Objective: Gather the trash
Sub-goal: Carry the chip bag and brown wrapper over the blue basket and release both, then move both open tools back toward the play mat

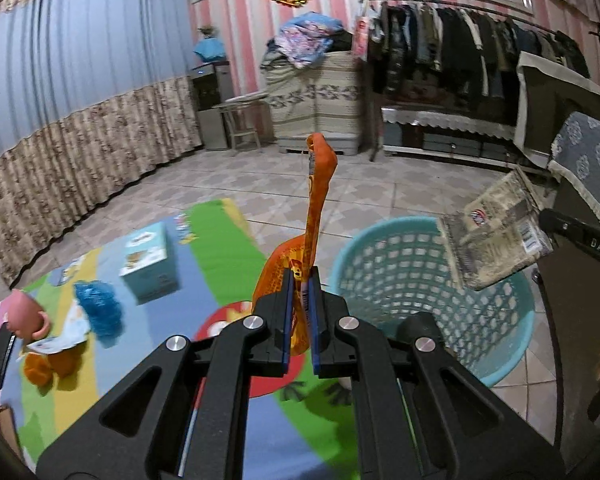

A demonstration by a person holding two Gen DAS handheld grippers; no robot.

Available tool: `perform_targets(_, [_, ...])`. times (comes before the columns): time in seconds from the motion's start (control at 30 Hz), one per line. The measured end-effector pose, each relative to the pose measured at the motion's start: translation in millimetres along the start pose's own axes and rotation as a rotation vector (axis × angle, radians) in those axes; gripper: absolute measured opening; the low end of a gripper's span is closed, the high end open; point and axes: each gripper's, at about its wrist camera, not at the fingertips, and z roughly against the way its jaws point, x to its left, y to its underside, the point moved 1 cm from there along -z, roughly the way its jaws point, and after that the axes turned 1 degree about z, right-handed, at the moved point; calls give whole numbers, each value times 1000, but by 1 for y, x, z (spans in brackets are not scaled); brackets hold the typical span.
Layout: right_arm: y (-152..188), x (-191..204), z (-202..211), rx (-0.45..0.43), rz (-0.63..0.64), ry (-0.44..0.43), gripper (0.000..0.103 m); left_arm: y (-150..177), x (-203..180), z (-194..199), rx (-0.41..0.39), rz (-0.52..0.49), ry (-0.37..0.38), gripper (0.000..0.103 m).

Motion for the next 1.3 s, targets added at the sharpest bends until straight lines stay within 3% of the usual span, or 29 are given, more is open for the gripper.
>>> perform_targets(0.43, [2,-14,-13,29,-41,19,2,2,-59,-54,69,-48,124,7])
perform_targets(0.7, [1,-16,-17,39,-46,19,2,1,-58,-60,69,-19,124,37])
perform_targets(0.97, [12,-7,-26,59,-29,9,2,-4,-17,-49,39,52,36,75])
perform_targets(1.07, [16,-1,-30,71,-20,-1,2,-4,-3,-39,15,72,-6,81])
perform_targets(1.3, [17,22,-39,90,26,-9,5,-6,17,-21,-7,95,-47,86])
